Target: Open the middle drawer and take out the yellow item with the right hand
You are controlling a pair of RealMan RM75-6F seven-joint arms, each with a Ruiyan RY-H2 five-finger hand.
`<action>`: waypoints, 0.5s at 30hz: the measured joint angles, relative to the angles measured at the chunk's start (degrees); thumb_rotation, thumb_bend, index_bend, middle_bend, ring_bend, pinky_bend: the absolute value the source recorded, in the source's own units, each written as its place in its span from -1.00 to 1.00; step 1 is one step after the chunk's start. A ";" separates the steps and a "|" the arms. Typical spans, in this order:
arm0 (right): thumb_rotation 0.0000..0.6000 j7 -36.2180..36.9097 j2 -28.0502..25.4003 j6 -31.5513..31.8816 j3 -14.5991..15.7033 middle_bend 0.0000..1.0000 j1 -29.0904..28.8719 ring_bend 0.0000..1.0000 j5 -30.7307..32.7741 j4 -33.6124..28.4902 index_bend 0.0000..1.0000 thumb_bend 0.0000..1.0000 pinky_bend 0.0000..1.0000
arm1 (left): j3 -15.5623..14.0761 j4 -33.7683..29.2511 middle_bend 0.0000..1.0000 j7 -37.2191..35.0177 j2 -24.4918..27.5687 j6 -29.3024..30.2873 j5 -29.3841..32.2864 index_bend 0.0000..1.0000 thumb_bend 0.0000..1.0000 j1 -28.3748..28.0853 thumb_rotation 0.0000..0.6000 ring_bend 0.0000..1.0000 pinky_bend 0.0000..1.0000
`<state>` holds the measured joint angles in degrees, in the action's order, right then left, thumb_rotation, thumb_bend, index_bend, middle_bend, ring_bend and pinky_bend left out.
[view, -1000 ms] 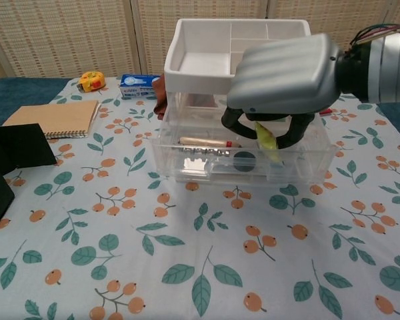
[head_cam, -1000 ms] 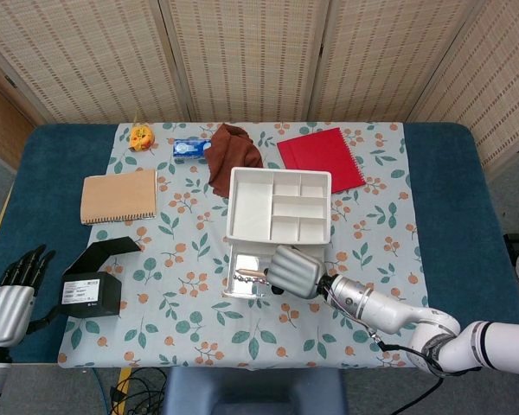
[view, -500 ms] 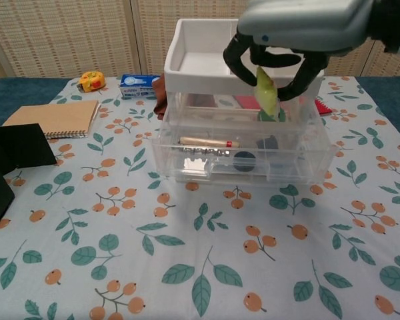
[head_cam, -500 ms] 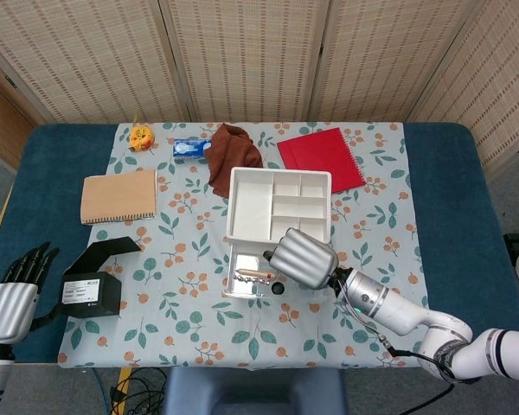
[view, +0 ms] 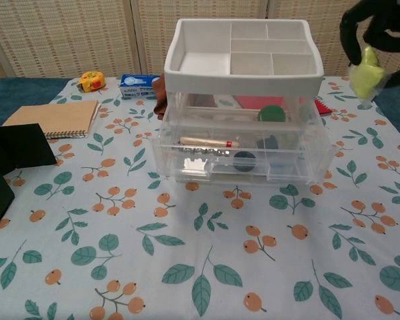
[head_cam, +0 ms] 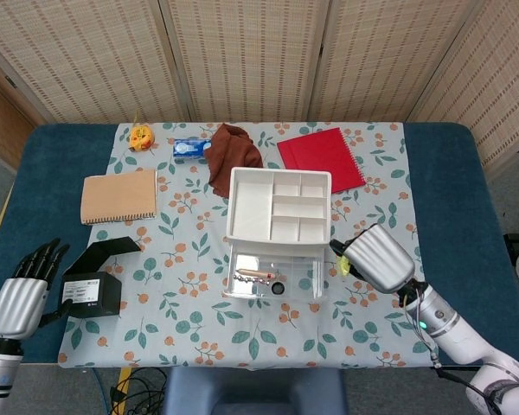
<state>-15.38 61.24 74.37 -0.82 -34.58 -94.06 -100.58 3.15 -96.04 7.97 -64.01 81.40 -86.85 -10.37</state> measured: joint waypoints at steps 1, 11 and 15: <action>1.00 1.12 0.45 0.05 0.43 0.78 0.65 1.00 0.21 1.03 0.34 -0.01 1.00 | 0.02 -0.12 -0.94 0.10 0.00 -0.03 -0.08 -0.94 -0.55 -0.09 1.00 -0.89 -0.74; 1.00 9.11 7.46 -1.75 2.92 0.78 4.25 1.00 1.27 11.69 0.34 -0.01 1.00 | 0.06 -0.78 -0.94 0.34 0.12 0.51 -0.17 -0.94 -0.55 -0.07 1.00 -0.89 -0.73; 1.00 10.59 10.48 -3.81 3.88 0.78 4.43 1.00 0.37 14.75 0.32 -0.01 1.00 | 0.03 -0.91 -0.94 0.36 0.21 0.80 -0.15 -0.94 -0.55 0.07 1.00 -0.89 -0.74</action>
<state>-4.79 71.73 70.56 3.06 -30.14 -93.69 -85.84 3.18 -96.94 8.33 -63.80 82.21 -87.00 -10.29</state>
